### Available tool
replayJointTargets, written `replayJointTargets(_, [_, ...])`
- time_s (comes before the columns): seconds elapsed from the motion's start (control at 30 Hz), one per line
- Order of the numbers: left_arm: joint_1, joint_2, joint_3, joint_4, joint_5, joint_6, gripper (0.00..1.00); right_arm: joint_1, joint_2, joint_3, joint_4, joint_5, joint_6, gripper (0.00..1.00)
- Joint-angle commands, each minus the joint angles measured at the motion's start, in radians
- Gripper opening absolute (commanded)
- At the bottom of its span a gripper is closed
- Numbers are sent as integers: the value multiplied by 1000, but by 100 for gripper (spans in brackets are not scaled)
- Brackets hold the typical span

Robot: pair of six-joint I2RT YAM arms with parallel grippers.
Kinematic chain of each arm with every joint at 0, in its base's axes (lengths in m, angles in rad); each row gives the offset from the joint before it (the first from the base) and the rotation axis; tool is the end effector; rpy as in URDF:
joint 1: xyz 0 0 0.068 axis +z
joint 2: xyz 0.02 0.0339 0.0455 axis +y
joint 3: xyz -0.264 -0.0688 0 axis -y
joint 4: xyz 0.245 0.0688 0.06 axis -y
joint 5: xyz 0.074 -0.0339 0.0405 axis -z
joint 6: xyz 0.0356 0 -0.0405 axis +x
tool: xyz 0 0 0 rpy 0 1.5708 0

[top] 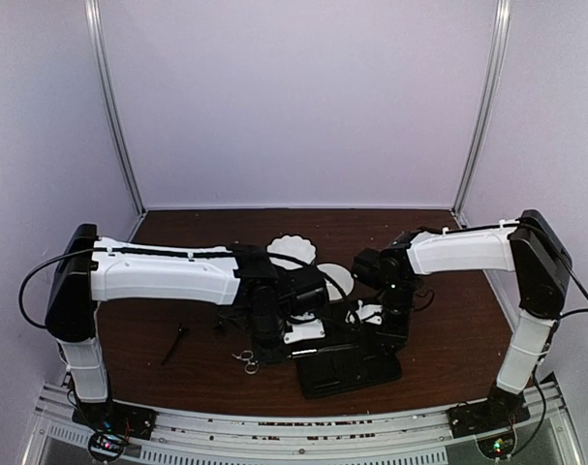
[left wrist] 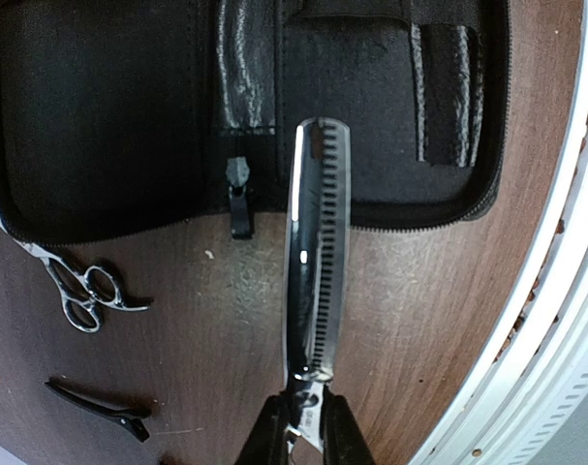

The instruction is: Sort the hair-cutting tools

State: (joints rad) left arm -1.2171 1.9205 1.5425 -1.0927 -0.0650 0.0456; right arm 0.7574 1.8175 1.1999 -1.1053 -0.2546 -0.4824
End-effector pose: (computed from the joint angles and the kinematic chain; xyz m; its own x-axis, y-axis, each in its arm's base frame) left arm 0.1308 -0.3475 0.2179 -0.3017 0.9485 -0.0969 0.9486 0.3088 0.0691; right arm 0.2137 0.2144 0.1693 -0.3407 -0.9400 0.0187 -0.8976 0.3311 0.2908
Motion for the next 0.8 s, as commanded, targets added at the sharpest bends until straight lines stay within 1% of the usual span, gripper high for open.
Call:
replayJointTargets(0.0, [-9, -41, -9, 0, 13, -23, 0, -40, -117, 9, -12, -44, 3, 44])
replayJointTargets(0.13, [-9, -11, 4, -35, 9, -40, 0, -120, -237, -16, -22, -132, -16, 48])
replayJointTargets(0.2, [-9, 9, 18, -42, 11, -45, 0, -158, -289, -32, 1, -193, -18, 50])
replayJointTargets(0.33, [-10, 67, 65, -58, 17, -54, 0, -230, -355, -71, 94, -338, 2, 50])
replayJointTargets(0.47, [-20, 109, 113, -78, 40, -56, 0, -278, -374, -110, 225, -439, 40, 50])
replayJointTargets(0.57, [-27, 148, 159, -103, 51, -58, 0, -282, -375, -101, 230, -436, 33, 51])
replayJointTargets(0.77, [-37, 230, 239, -160, 37, -51, 0, -282, -420, -142, 267, -420, 54, 52])
